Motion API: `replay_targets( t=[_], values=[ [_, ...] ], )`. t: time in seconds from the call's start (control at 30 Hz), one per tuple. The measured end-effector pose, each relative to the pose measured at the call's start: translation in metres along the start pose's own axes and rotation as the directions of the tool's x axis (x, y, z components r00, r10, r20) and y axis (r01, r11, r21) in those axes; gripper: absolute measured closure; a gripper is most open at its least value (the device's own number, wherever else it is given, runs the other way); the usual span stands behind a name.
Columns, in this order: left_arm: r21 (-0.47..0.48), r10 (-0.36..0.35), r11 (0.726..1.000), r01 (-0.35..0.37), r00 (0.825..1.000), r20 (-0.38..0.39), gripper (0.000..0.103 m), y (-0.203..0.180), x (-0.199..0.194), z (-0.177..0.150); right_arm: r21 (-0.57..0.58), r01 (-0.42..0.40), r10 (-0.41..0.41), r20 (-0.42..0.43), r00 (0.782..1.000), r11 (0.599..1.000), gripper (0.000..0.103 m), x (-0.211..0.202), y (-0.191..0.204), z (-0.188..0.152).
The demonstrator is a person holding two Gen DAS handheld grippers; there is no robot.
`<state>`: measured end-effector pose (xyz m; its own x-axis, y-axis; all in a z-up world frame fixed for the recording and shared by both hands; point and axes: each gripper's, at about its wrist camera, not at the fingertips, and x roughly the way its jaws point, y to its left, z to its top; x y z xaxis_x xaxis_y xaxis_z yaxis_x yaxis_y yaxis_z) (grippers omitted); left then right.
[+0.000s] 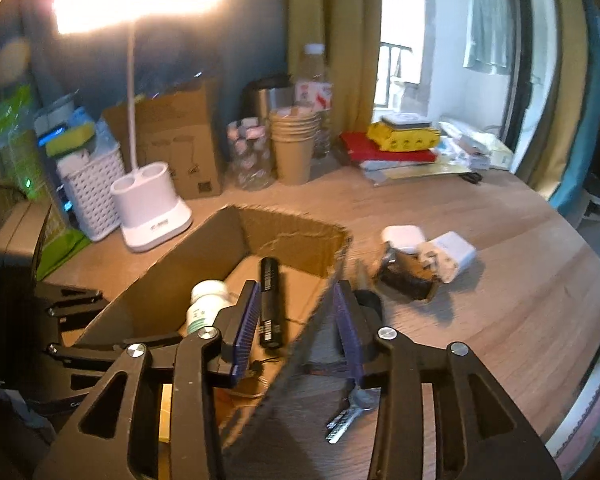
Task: Organize rigid objects
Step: 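Move the right gripper over the black car key fob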
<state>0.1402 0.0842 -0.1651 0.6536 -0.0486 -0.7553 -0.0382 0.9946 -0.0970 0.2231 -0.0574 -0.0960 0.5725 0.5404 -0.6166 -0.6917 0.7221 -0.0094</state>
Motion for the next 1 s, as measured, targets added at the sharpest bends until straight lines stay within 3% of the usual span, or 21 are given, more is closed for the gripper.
replay_targets(
  t=[0.47, 1.0],
  values=[
    [0.0, -0.001, 1.0, 0.001, 1.0, 0.0, 0.077, 0.0, 0.0, 0.0, 0.135, 0.03, -0.03, -0.002, 1.0, 0.99, 0.061, 0.01, -0.054, -0.011],
    [-0.001, -0.001, 1.0, 0.001, 1.0, 0.0, 0.077, 0.0, 0.0, 0.0, 0.121, 0.007, 0.008, -0.123, 0.992, 0.993, 0.061, 0.058, -0.058, -0.029]
  ],
)
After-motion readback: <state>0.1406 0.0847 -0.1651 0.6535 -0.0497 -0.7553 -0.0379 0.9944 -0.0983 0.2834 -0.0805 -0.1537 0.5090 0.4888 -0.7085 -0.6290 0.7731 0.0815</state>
